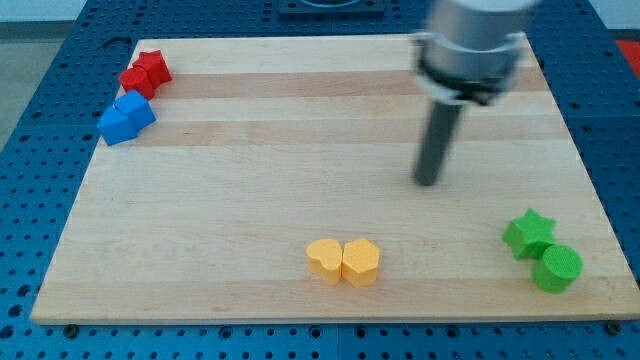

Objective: Slide blue triangle and blue cube below the red star

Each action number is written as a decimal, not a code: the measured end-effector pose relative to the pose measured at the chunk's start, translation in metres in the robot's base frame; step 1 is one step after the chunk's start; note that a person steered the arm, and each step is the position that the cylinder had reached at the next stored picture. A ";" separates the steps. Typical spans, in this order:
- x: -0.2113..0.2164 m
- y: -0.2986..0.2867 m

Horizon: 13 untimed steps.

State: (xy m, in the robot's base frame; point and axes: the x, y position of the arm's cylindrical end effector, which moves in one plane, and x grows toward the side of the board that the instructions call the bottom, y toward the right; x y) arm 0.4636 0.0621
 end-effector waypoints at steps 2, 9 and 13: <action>0.007 -0.298; -0.058 -0.367; -0.073 -0.367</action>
State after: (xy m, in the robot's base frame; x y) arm 0.3905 -0.3048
